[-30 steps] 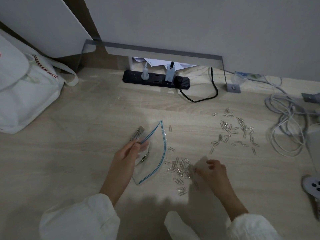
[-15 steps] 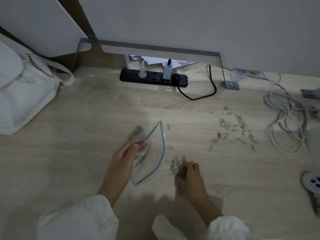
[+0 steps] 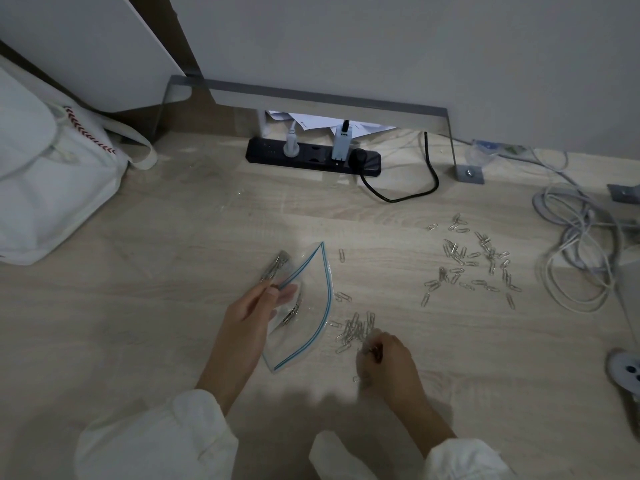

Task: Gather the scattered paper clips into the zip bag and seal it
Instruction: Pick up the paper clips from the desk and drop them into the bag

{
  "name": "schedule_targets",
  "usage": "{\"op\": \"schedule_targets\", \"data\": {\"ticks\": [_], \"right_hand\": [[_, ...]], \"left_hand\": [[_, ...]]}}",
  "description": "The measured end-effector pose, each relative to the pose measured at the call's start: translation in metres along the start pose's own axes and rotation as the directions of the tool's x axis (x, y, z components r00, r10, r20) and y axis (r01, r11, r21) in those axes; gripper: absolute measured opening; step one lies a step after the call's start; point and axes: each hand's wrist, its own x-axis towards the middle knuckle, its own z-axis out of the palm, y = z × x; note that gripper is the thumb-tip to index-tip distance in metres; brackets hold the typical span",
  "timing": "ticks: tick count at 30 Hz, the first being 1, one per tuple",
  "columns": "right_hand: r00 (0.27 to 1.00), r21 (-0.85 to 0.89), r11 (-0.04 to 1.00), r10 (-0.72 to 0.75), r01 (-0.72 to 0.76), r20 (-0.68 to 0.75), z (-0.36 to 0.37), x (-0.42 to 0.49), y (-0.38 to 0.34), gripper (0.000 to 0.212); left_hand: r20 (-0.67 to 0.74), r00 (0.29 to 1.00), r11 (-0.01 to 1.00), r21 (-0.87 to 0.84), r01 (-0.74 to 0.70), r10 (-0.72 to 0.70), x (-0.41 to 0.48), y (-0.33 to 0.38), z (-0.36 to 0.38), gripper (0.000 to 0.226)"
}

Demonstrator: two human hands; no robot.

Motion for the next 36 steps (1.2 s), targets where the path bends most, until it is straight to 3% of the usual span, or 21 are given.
{"op": "schedule_targets", "data": {"ticks": [2,6,8,13,16,24,27,30,32,34,36], "right_hand": [[0.998,0.144,0.988,0.052,-0.048,-0.024,-0.008,-0.001,-0.001,0.017],[0.991,0.201,0.975,0.110,-0.094,-0.070,-0.030,-0.002,-0.007,0.018],[0.990,0.308,0.949,0.107,-0.074,-0.094,-0.042,-0.005,-0.019,0.015],[0.992,0.610,0.784,-0.060,0.117,-0.113,-0.078,-0.025,-0.077,0.011],[0.977,0.677,0.707,-0.190,0.204,-0.095,-0.086,-0.039,-0.113,0.013],[0.940,0.430,0.849,-0.341,0.307,0.002,-0.060,-0.047,-0.139,0.012],[0.927,0.428,0.825,-0.357,0.370,-0.114,-0.065,-0.042,-0.136,0.013],[0.928,0.419,0.840,-0.236,0.344,-0.288,-0.067,-0.011,-0.114,0.019],[0.943,0.282,0.927,-0.166,0.249,-0.289,-0.060,0.022,-0.093,0.018],[0.969,0.008,0.981,-0.189,0.193,-0.158,-0.048,0.056,-0.073,0.027],[0.969,-0.199,0.949,-0.246,0.243,0.008,-0.034,0.084,-0.064,0.042]], "left_hand": [[0.003,1.000,1.000,0.004,-0.003,0.003,0.000,-0.001,0.000,0.027],[0.008,1.000,1.000,0.008,-0.005,0.005,0.000,-0.001,0.000,0.028],[0.004,1.000,1.000,-0.003,-0.004,0.004,0.000,0.000,0.001,0.030],[0.011,1.000,1.000,0.008,0.001,-0.001,0.002,-0.002,0.001,0.027],[0.006,1.000,1.000,0.021,0.002,-0.002,0.004,-0.003,0.002,0.027],[-0.010,1.000,1.000,0.019,-0.009,0.009,0.005,-0.002,0.003,0.021],[-0.012,1.000,1.000,0.016,-0.025,0.026,0.005,-0.003,0.000,0.024],[-0.033,0.999,0.999,-0.015,-0.035,0.034,0.006,-0.004,-0.003,0.026],[-0.047,0.998,0.999,-0.034,-0.038,0.037,0.006,-0.003,-0.005,0.028],[-0.058,0.998,0.998,-0.042,-0.042,0.039,0.008,-0.002,-0.007,0.029],[-0.069,0.997,0.998,-0.046,-0.036,0.033,0.009,-0.002,-0.009,0.029]]}}
